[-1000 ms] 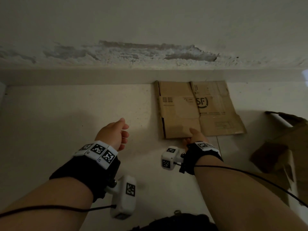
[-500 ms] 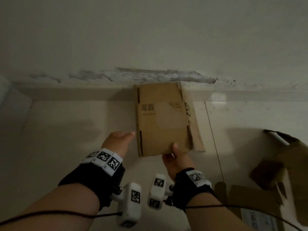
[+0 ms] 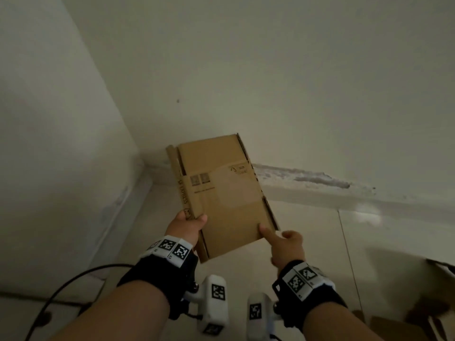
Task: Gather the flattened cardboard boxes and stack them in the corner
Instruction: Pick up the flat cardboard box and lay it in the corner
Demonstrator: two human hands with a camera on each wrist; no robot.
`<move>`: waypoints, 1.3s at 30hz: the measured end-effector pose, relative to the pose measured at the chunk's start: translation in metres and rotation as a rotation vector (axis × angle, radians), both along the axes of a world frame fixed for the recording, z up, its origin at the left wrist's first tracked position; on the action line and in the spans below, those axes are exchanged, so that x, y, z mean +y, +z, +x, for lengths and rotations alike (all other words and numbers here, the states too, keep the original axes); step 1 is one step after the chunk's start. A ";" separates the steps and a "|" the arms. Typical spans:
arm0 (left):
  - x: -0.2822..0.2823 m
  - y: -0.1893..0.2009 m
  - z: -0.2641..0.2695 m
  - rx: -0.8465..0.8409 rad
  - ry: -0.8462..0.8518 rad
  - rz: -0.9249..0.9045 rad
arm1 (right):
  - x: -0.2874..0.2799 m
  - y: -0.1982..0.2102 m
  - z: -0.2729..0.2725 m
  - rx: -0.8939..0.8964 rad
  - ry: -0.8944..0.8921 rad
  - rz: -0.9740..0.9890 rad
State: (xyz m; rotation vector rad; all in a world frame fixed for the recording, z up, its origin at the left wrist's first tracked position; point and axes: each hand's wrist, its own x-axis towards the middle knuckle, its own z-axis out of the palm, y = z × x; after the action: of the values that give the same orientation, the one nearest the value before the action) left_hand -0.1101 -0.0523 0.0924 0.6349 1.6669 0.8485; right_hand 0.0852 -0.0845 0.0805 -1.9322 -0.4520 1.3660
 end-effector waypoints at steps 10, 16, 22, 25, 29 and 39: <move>0.000 0.027 -0.061 -0.081 0.137 0.095 | 0.034 0.033 -0.065 0.252 0.227 0.350; 0.012 0.018 -0.094 0.174 0.248 -0.098 | 0.057 0.015 -0.125 0.471 0.180 0.315; 0.033 -0.033 -0.131 -0.146 0.229 -0.108 | 0.085 -0.018 -0.145 0.464 0.172 0.244; 0.044 -0.067 -0.138 -0.089 0.257 -0.094 | 0.085 -0.040 -0.164 0.476 0.204 0.126; 0.048 -0.089 -0.129 -0.030 0.274 -0.113 | 0.072 -0.074 -0.195 0.520 0.382 -0.033; 0.062 -0.138 -0.141 0.017 0.150 -0.292 | 0.124 -0.163 -0.185 0.184 0.217 -0.110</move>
State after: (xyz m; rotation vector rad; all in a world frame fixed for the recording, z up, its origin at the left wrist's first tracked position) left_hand -0.2512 0.0097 -0.0460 0.3192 1.8269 0.6871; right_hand -0.1002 0.0395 -0.0823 -1.8645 -0.5172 1.7234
